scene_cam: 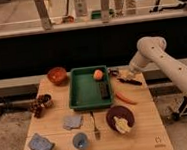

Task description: Place pepper in table surface

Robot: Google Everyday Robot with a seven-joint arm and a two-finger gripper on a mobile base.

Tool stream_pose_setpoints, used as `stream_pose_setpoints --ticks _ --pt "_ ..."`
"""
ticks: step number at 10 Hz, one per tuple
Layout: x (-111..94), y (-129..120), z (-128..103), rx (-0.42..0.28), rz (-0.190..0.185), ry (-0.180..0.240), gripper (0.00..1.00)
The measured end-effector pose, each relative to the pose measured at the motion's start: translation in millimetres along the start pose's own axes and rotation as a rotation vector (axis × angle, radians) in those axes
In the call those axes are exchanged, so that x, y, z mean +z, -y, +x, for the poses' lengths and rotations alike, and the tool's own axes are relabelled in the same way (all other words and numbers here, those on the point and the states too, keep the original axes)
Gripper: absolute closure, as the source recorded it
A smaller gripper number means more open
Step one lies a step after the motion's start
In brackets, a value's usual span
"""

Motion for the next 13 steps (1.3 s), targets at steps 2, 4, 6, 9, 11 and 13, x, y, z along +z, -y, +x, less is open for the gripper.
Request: stream_pose_setpoints --ticks 2,4,6,9,11,13 --pt "21.1 -9.4 2.2 -0.013 -0.036 -0.011 0.62" --pt "68.1 -33.2 24.2 0.016 -0.08 0.027 0.26" --pt "92.4 -48.7 21.9 0.019 -0.101 0.016 0.2" --pt "96.7 -55.1 12.7 0.018 -0.079 0.005 0.2" --pt "98.1 -56.7 10.8 0.026 -0.06 -0.005 0.2" --pt "101.4 -57.1 6.2 0.025 -0.047 -0.01 0.2"
